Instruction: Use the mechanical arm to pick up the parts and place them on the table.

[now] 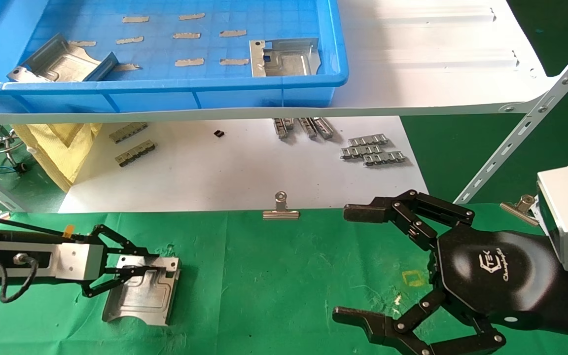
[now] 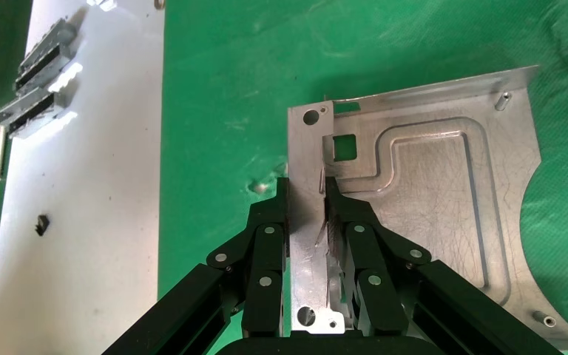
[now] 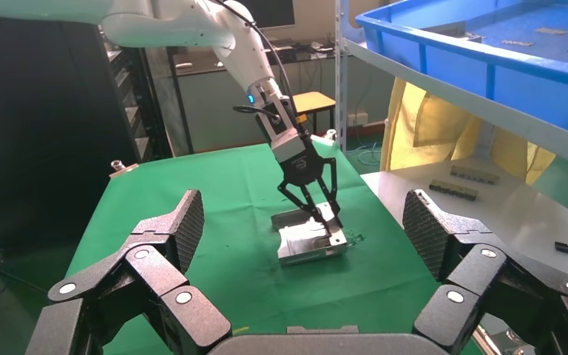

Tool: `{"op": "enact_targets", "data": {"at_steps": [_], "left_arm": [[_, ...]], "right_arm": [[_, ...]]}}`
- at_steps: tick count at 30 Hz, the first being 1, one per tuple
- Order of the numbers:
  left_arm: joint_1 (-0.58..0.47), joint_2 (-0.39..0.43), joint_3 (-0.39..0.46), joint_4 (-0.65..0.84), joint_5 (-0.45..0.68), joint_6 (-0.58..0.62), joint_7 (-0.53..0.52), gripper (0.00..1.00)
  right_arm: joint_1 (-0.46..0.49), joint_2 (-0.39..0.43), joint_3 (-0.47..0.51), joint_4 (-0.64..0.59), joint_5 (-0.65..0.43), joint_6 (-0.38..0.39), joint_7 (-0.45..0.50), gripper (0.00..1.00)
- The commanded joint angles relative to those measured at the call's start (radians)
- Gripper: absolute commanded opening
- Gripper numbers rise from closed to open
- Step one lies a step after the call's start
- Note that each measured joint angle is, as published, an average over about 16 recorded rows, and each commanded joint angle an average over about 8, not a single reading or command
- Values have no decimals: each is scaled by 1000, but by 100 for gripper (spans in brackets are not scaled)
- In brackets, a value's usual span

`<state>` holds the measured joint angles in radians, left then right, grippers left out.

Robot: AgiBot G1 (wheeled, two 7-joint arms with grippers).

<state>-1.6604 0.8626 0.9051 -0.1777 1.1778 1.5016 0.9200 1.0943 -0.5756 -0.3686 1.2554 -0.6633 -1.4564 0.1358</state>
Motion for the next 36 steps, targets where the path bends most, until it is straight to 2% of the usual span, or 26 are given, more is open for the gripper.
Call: {"op": "enact_targets", "data": {"at_steps": [1, 6, 12, 23, 36], "left_arm": [[-2, 11, 3, 22, 6, -14, 24, 100], [-26, 23, -8, 79, -14, 30, -28, 100], [-32, 17, -56, 122, -94, 88, -160, 100], [98, -20, -148, 63, -285, 95, -408, 100], [132, -24, -162, 29, -304, 90, -442, 100]], "right_arm": [[0, 0, 0, 0, 0, 0, 0, 100], [0, 0, 0, 0, 0, 0, 0, 100], [0, 0, 0, 0, 0, 0, 0, 100], [0, 0, 0, 0, 0, 0, 0, 100], [0, 0, 0, 0, 0, 0, 0, 100]]}}
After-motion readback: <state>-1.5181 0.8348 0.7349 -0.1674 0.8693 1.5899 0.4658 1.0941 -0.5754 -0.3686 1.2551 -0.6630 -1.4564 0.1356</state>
